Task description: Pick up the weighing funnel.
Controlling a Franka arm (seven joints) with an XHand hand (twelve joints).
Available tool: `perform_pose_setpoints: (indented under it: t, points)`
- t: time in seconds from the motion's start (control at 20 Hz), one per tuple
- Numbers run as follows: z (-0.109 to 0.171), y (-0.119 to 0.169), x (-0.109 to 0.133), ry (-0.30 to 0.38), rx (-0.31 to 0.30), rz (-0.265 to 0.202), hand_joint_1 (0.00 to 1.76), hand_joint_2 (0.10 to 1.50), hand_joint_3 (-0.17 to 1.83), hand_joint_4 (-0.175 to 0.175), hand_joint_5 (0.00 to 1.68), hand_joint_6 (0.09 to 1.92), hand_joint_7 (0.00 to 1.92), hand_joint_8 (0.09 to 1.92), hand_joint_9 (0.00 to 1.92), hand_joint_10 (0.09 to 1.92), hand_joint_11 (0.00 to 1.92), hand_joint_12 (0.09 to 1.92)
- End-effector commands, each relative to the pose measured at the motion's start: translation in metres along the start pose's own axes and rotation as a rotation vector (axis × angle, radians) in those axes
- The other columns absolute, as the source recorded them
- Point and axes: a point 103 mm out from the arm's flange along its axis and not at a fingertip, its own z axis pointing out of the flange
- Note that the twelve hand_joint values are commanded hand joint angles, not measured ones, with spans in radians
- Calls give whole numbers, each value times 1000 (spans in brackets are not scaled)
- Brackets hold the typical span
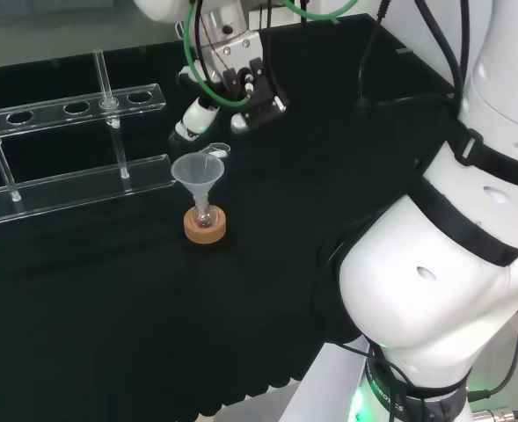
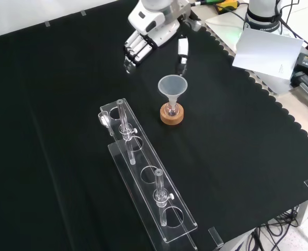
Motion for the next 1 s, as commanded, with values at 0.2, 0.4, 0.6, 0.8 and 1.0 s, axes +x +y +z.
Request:
perform_pose_setpoints:
  t: [0.2, 0.4, 0.6, 0.8, 1.0]
  points:
    - [-9, 30, -40, 37, 11, 21, 528, 720, 121, -57, 216, 87, 30, 634, 205, 760, 170, 1505]
    - [-7, 52, -57, 49, 3, 28, 529, 724, 121, -57, 238, 87, 56, 653, 233, 756, 173, 1500]
    - [0, 74, -70, 75, 8, 39, 550, 733, 122, -57, 287, 87, 111, 680, 292, 731, 188, 1476]
    - [12, 96, -77, 91, 19, 31, 673, 755, 138, -54, 356, 87, 176, 694, 369, 701, 236, 1433]
    - [27, 116, -82, 98, 23, 18, 721, 755, 151, -53, 398, 87, 217, 698, 415, 681, 276, 1405]
